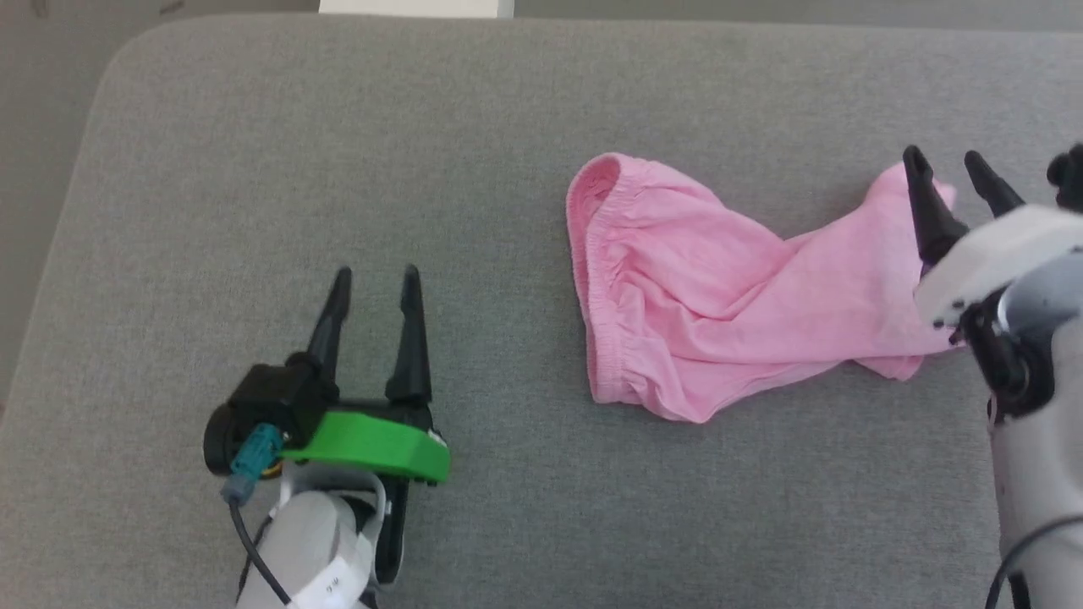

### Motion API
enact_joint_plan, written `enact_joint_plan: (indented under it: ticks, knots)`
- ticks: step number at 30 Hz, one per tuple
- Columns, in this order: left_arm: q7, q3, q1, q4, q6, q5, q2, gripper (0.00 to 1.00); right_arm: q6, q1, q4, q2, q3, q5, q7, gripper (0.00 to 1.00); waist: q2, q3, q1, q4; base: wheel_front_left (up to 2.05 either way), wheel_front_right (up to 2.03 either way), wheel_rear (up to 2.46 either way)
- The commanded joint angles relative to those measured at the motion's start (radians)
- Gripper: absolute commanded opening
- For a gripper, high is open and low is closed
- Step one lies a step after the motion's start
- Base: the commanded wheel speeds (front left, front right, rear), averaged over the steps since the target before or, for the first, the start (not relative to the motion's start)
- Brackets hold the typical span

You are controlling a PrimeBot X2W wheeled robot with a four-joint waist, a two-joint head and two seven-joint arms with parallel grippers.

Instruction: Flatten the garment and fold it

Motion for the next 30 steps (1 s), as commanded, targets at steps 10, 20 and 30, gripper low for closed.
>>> enact_joint_plan:
  ticks: [10,20,30]
  knots:
    - [0.061,-0.163,0.032,0.103,-0.120,0.047,0.042,1.00,-0.001,0.326,-0.318,0.066,0.000,-0.004,-0.172,1.00,0.0000,-0.119,0.0000,-0.144,0.00,0.00,0.00]
    - [0.193,-0.253,0.020,0.159,-0.143,0.000,0.083,1.00,-0.001,0.460,-0.396,0.120,0.001,0.028,-0.163,1.00,0.0000,-0.107,0.0000,-0.213,0.00,0.00,0.00]
    - [0.243,-0.257,0.015,0.174,-0.139,-0.029,0.100,0.00,-0.001,0.467,-0.383,0.124,0.015,0.052,-0.174,1.00,0.0000,-0.100,0.0000,-0.236,0.00,0.00,0.00]
